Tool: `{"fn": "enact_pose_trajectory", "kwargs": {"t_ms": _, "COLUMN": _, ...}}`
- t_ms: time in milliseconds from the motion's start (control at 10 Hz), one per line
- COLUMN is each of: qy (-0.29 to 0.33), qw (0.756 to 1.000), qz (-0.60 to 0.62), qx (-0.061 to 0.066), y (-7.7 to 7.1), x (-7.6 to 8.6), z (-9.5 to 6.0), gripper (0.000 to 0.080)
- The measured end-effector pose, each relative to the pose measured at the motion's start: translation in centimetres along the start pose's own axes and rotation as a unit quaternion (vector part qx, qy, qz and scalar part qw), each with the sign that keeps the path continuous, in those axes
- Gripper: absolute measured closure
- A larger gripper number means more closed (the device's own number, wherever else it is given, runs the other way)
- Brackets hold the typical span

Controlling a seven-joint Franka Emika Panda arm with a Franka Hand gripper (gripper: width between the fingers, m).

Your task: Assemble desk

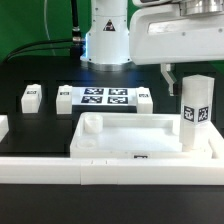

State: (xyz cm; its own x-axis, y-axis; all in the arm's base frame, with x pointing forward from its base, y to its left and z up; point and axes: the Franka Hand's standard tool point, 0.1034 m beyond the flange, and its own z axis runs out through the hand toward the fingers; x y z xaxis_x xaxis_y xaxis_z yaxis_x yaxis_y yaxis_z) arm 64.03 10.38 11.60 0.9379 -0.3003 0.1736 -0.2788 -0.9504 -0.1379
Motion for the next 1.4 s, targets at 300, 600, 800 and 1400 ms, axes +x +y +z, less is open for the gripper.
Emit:
{"fn": "enact_pose_trajectory", "kwargs": {"t_ms": 300, "qy": -0.003, "qw": 0.984, "qz": -0.181, "qx": -0.005, "y": 0.7, "x": 0.1, "z": 0.1, "gripper": 0.0151}}
{"fn": "enact_pose_trajectory", "kwargs": {"t_ms": 600, "qy": -0.005, "qw": 0.95, "qz": -0.313, "qx": -0.005, "y": 1.0, "x": 0.1, "z": 0.1, "gripper": 0.0151}}
{"fn": "enact_pose_trajectory", "kwargs": {"t_ms": 800, "qy": -0.005, "qw": 0.945, "qz": -0.328, "qx": -0.004, "y": 0.7, "x": 0.1, "z": 0.0, "gripper": 0.0151}}
{"fn": "enact_pose_trajectory", "kwargs": {"t_ms": 1400, "qy": -0.148, "qw": 0.932, "qz": -0.331, "qx": -0.02, "y": 0.7, "x": -1.5, "z": 0.1, "gripper": 0.0151}}
